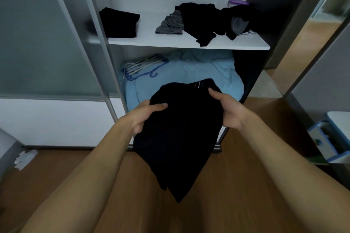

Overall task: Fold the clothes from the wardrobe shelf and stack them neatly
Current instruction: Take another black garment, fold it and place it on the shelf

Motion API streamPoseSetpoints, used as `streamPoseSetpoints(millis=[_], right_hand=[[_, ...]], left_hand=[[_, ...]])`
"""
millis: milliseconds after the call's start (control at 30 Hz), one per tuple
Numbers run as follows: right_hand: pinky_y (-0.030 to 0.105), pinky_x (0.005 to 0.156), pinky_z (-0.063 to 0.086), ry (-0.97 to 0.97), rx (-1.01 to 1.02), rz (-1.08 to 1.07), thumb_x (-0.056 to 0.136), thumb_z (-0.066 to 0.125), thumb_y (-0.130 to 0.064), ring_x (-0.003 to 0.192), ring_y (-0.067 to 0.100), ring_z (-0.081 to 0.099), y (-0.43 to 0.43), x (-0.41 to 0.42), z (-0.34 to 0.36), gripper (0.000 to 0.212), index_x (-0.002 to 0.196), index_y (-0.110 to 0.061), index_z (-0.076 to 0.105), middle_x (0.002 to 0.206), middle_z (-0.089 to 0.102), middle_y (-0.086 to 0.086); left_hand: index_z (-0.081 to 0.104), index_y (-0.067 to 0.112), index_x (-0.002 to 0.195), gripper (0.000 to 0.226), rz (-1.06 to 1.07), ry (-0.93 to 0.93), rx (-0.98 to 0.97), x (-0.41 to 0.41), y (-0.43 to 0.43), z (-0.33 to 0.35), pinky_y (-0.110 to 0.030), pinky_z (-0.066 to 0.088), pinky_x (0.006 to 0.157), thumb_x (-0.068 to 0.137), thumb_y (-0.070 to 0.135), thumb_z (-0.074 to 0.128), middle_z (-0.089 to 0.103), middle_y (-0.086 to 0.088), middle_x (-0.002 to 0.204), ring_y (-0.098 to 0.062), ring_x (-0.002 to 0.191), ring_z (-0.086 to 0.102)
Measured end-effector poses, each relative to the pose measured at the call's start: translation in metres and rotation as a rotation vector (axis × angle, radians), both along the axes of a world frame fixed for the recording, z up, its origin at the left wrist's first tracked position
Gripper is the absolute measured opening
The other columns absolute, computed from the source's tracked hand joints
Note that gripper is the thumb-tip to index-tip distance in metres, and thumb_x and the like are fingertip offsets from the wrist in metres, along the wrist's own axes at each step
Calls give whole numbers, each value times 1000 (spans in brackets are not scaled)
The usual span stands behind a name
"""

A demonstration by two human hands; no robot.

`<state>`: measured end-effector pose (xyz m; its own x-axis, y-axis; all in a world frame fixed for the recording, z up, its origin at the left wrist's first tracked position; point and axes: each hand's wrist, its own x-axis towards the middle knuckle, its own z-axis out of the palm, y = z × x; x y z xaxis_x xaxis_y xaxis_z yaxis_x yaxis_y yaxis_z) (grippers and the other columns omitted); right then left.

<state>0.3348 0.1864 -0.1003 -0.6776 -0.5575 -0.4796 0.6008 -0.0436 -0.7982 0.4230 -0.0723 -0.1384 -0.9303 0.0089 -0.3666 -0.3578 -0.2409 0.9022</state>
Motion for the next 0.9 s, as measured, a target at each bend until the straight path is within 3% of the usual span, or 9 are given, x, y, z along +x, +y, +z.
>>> streamPoseSetpoints(millis=[67,133,267,333,400,567,667,833,900], right_hand=[[33,84,59,-62,-63,-5,93,56,-55,95,22,71,5,-5,-1,55,118,-9,73,110,73,7],[35,90,58,-60,-190,-17,91,55,-58,107,25,69,15,-3,-2,62,130,-10,65,122,69,8],[36,100,52,47,-113,8,91,68,-27,119,24,64,19,25,-29,42,131,-14,65,130,67,10],[35,97,54,86,-138,-52,89,68,-15,109,24,68,12,36,-36,35,124,-10,67,122,70,12],[33,90,56,112,-165,-109,88,67,-15,100,23,70,9,41,-34,34,121,-7,69,116,71,12],[46,110,43,58,-107,-135,94,63,-22,123,34,59,13,48,-32,39,130,-5,64,132,63,18],[44,109,44,6,-172,-168,97,61,-22,126,32,58,12,51,-34,38,132,-8,62,134,63,16],[43,111,42,-47,-230,-195,98,58,-27,126,28,59,9,50,-38,36,129,-10,65,134,64,13],[44,113,41,-42,-220,-204,99,57,-31,126,28,58,8,50,-41,35,125,-11,69,131,65,11]], left_hand=[[70,11,112,21,101,34,11,-3,8,-2,-31,58,73,91,16,70,75,-14,105,-25,90,74],[72,11,106,14,154,52,52,-9,16,1,-29,58,65,93,12,66,76,-12,98,-23,82,74],[70,8,109,18,200,4,131,-20,25,13,-31,58,59,95,17,64,75,-10,90,-22,73,73],[70,7,107,18,210,-28,103,-23,23,19,-30,58,60,94,19,65,75,-10,88,-22,70,72],[71,8,103,15,202,-31,11,-25,18,20,-29,57,61,95,18,64,74,-10,87,-21,68,72],[68,14,119,25,184,48,-164,-23,4,12,-31,55,77,98,13,55,75,-10,106,-24,95,72],[66,18,124,26,192,66,-213,-19,-3,0,-25,51,82,100,21,56,73,-1,112,-18,108,67],[65,26,108,21,267,-62,-425,-8,-3,-34,-34,44,96,92,41,65,65,10,114,-16,118,58],[64,28,109,29,284,-80,-392,1,2,-49,-37,43,101,89,48,66,64,12,117,-13,119,56]])
